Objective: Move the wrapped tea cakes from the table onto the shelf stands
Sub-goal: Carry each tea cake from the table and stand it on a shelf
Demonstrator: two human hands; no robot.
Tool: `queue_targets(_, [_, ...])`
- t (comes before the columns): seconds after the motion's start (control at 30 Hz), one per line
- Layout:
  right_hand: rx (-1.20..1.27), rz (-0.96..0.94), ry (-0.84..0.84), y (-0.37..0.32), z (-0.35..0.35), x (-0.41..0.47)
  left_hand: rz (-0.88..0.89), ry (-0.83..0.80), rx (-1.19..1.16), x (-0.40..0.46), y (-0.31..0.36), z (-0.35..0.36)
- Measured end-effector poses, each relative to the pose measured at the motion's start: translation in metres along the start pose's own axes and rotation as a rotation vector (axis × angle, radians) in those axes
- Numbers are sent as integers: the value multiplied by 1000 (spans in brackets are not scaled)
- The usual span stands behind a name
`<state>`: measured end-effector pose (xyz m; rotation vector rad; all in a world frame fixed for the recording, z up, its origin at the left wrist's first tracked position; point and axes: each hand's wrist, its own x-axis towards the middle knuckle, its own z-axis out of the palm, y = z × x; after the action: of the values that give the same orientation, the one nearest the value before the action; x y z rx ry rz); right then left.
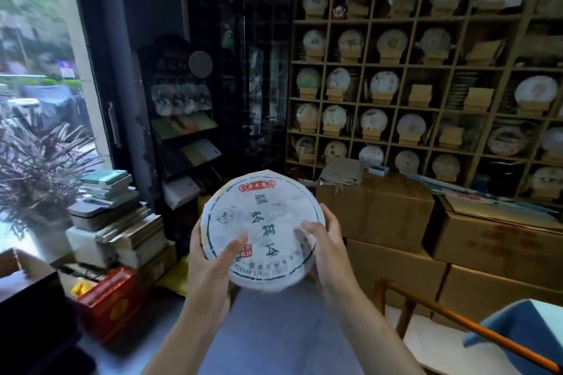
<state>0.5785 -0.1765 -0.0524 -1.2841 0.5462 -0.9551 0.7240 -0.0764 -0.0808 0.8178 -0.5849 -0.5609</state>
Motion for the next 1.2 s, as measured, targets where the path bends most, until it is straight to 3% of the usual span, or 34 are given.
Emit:
queue_targets(0.3, [-173, -173, 58, 25, 45, 107, 147, -20, 49, 129, -11, -14])
queue_targets(0.6, [123, -137, 57, 38, 54, 232, 96, -179, 65, 253, -26, 2])
queue_targets(0.77, [205, -186, 111, 44, 49, 276, -50, -317, 55, 308, -48, 2])
queue_targets(0.83, [209, -223, 165, 47, 48, 294, -96, -384, 68, 332, -57, 5])
queue_targets(1.03, [149, -360, 334, 53, 46, 359, -112, -385, 78, 422, -78, 14])
queue_targets(1.2, [81, -366, 396, 53, 48, 424, -135, -618, 49, 514, -96, 36])
